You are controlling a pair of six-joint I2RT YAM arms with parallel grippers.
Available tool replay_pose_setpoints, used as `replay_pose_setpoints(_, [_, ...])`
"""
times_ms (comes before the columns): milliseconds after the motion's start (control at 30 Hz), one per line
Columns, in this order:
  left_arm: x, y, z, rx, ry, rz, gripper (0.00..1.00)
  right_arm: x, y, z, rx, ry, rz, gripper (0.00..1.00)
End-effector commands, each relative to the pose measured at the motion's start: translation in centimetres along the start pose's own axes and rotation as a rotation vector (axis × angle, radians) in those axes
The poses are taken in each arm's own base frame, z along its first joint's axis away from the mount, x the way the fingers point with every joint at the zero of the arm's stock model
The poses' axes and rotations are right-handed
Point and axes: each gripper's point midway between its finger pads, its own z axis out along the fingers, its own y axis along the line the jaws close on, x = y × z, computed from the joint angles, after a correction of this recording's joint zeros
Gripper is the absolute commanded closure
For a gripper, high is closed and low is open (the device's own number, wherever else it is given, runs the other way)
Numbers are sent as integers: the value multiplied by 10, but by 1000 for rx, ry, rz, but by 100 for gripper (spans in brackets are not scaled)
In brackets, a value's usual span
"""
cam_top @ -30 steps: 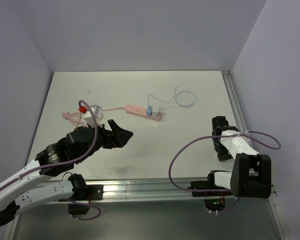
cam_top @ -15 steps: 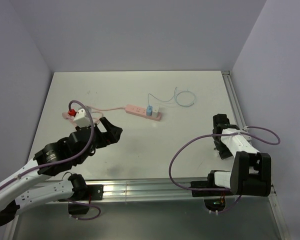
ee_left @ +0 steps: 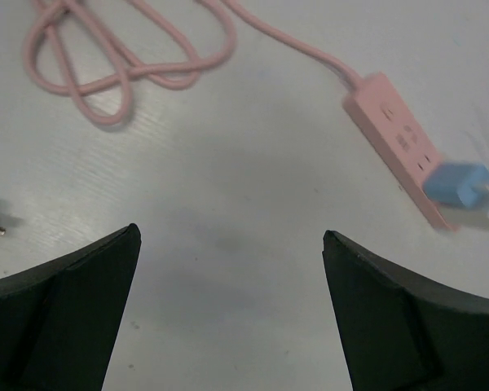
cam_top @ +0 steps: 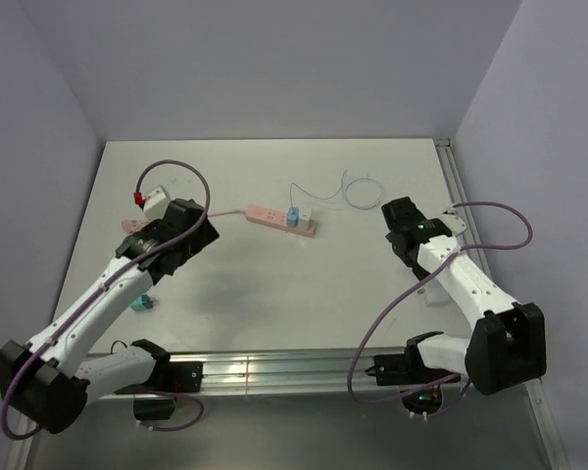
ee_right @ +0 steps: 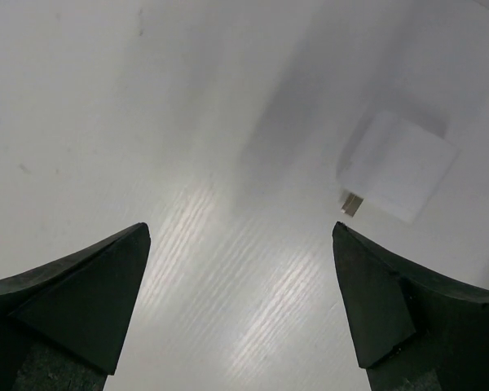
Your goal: Insert the plug
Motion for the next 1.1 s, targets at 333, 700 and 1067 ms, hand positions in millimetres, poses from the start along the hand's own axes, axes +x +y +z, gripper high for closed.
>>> replay_pose_setpoints(333, [18,150,39,-677,-4,-425,1,1,6,-46,-150,3,-61,0])
replay_pose_setpoints(700, [26,185,28,-690,-109,-639,6,13,-3,-48,-211,23,-118,0])
replay_pose_setpoints(1067, [24,207,49,-763,-119,-728,7,13,4,-62,-284,34,-136,0])
